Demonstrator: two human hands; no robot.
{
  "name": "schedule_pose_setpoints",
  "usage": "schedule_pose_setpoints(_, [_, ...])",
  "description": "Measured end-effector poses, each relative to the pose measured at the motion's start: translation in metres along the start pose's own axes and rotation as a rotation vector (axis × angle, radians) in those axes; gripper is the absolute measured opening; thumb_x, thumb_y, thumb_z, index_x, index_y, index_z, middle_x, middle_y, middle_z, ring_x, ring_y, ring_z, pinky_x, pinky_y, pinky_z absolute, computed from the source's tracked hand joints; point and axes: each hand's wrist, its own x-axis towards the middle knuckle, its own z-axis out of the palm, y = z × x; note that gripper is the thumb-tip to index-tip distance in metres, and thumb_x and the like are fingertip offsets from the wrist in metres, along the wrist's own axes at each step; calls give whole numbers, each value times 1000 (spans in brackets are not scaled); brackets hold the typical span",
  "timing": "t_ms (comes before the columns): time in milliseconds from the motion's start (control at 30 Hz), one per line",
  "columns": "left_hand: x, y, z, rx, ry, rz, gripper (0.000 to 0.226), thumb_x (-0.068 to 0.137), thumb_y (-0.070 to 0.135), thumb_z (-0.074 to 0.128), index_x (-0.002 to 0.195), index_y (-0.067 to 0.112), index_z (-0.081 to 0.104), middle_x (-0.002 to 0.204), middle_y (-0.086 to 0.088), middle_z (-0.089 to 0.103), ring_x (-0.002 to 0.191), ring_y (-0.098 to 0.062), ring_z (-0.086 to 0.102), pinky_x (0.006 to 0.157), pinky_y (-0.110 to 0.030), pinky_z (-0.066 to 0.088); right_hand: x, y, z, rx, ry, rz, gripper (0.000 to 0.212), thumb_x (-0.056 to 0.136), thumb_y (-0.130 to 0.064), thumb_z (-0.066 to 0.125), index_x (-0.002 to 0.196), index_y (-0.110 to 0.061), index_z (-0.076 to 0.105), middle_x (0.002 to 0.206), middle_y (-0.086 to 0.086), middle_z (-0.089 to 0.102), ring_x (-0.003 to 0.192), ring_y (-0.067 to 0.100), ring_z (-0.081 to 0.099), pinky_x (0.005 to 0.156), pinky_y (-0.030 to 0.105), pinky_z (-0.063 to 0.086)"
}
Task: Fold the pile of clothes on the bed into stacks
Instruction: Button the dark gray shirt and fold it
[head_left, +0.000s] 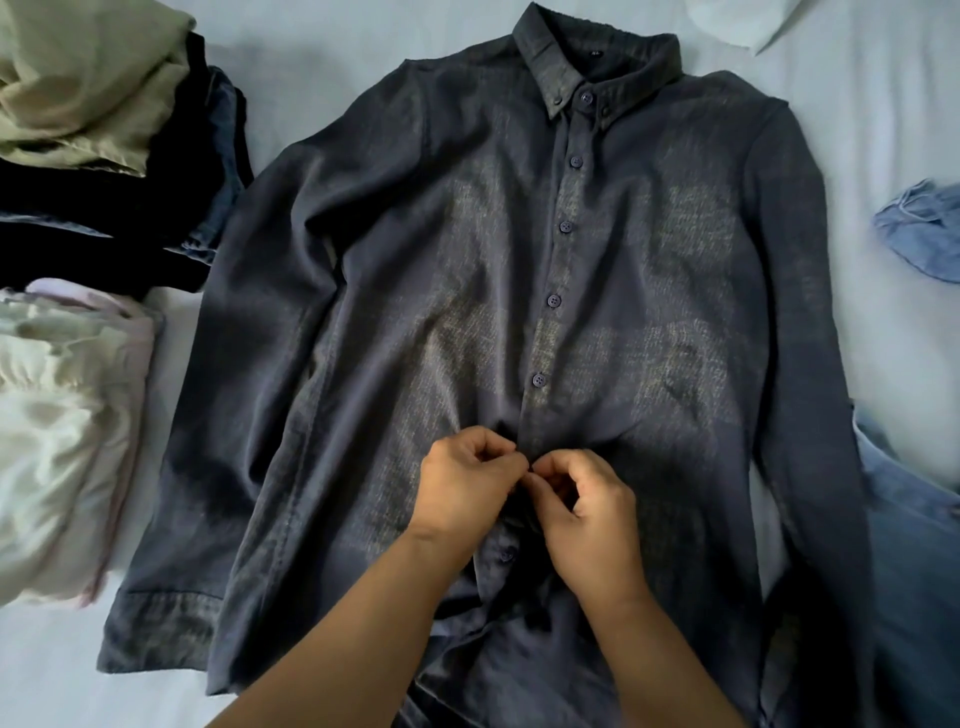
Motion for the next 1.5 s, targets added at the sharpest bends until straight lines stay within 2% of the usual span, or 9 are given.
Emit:
schedule_pose_setpoints(200, [0, -2, 0, -86, -36, 0, 22, 75, -3, 65, 84, 16, 59, 62, 2, 58, 60, -9, 54, 61, -20, 45, -3, 0, 1, 20, 47, -69, 8, 77, -14, 65, 82, -8, 68, 79, -14, 58, 76, -6, 57, 68, 2, 41])
schedule_pose_setpoints(400, [-3, -11, 5, 33, -23, 203, 40, 74, -3, 67, 90, 27, 47, 64, 6, 54, 48, 0, 43, 53, -10, 39, -4, 5, 1, -138, 3, -201, 28, 84, -14, 49, 97, -2, 71, 85, 5, 64, 80, 18, 63, 76, 23, 48])
schedule_pose_setpoints(567, [-11, -17, -5, 111, -76, 375, 49, 80, -5, 65, 100, 37, 49, 81, 5, 59, 66, 1, 54, 68, -8, 44, -18, -2, -6, -98, -57, -153, 46, 80, -23, 48, 117, 0, 63, 103, 5, 61, 98, 20, 60, 87, 27, 45])
schedule_pose_setpoints(767, [-44, -54, -37, 269, 13, 547, 14, 84, 30, 56, 93, 39, 62, 91, 18, 67, 85, 7, 61, 76, -7, 44, -76, -15, -1, -171, 238, -73, 33, 71, -39, 61, 97, -20, 54, 79, 1, 57, 75, 12, 51, 69, 21, 43])
schedule_pose_setpoints(933, [-73, -93, -59, 513, -40, 708, 25, 80, 43, 59, 102, 33, 57, 94, 17, 63, 87, 3, 61, 76, -13, 48, -96, -20, 15, -391, 123, 81, 35, 66, -48, 54, 78, -15, 57, 69, 3, 59, 67, 23, 58, 61, 31, 44])
schedule_pose_setpoints(1133, [-86, -109, -64, 526, -22, 580, 41, 65, 42, 51, 106, 42, 45, 105, 33, 49, 84, 9, 55, 68, -13, 46, -88, -39, 16, -414, -5, 322, 19, 72, -7, 69, 88, -13, 61, 85, 5, 65, 82, 30, 64, 70, 36, 47])
schedule_pose_setpoints(1233, [-91, -108, -64, 528, -59, 615, 42, 69, 57, 57, 107, 42, 50, 103, 28, 53, 83, 7, 56, 66, -12, 46, -101, -37, 11, -382, 50, 140, 35, 57, 9, 67, 86, -11, 64, 77, 5, 60, 71, 29, 63, 65, 37, 52])
schedule_pose_setpoints(1400, [-98, -95, -70, 831, -281, 550, 91, 54, 98, 9, 106, 43, 61, 93, 9, 61, 93, -5, 57, 71, -17, 41, -112, -34, -5, -504, 55, -20, 41, 47, -3, 50, 82, -13, 68, 71, 3, 57, 62, 28, 62, 53, 42, 53])
schedule_pose_setpoints(1500, [-91, -84, -65, 662, -235, 544, 75, 71, 90, 19, 93, 29, 57, 76, 3, 59, 79, -13, 57, 65, -25, 41, -105, -31, -6, -669, -27, 2, 33, 42, -7, 73, 74, -16, 66, 66, 2, 58, 56, 27, 63, 46, 37, 49])
